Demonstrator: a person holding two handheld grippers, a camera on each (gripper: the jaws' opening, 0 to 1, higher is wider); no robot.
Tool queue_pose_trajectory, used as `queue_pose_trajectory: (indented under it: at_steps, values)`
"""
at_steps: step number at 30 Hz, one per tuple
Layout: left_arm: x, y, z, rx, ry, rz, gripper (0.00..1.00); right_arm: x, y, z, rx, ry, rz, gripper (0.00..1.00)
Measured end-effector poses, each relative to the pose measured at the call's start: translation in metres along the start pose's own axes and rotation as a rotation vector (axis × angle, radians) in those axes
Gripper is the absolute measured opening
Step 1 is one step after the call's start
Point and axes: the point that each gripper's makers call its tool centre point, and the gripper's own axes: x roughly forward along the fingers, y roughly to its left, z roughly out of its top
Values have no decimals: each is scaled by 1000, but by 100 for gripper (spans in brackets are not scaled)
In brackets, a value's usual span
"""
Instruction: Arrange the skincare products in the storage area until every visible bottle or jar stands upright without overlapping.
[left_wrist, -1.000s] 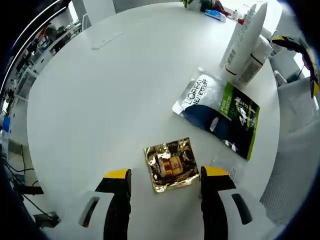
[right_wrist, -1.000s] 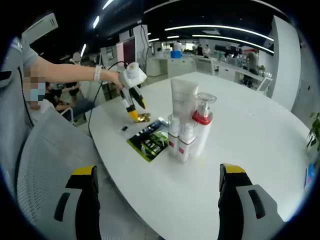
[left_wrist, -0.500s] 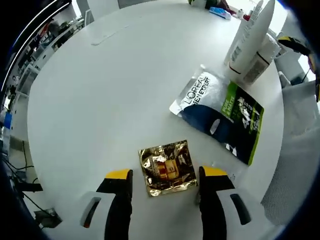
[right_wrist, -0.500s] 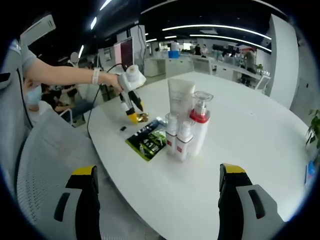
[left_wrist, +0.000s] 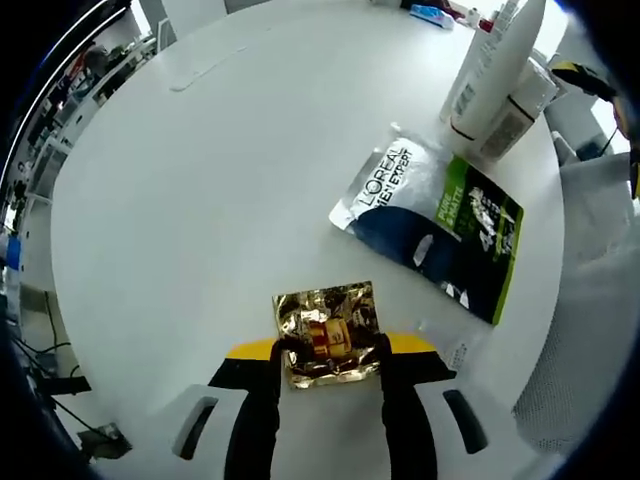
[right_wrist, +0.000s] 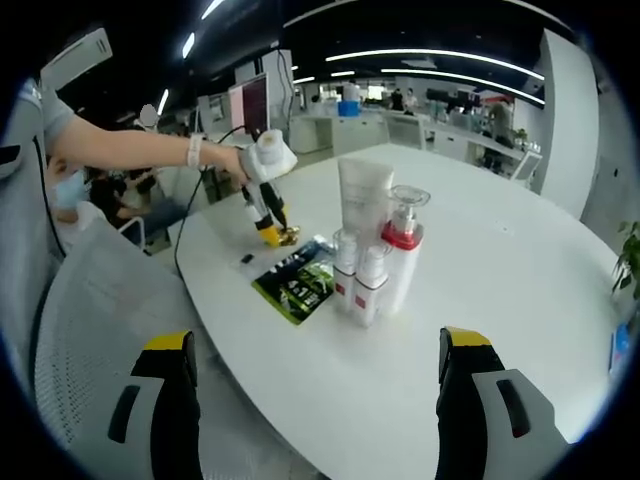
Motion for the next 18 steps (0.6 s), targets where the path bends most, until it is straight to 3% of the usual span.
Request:
queue_pose_trajectory:
  at_steps: [9,18]
  values:
    - [3,2,1,123,57,-39,38,-1,0,-1,7,5,-6,100]
    - [9,4,10,223,61,-65,38,-3,-1,-3,12,4,-15,100]
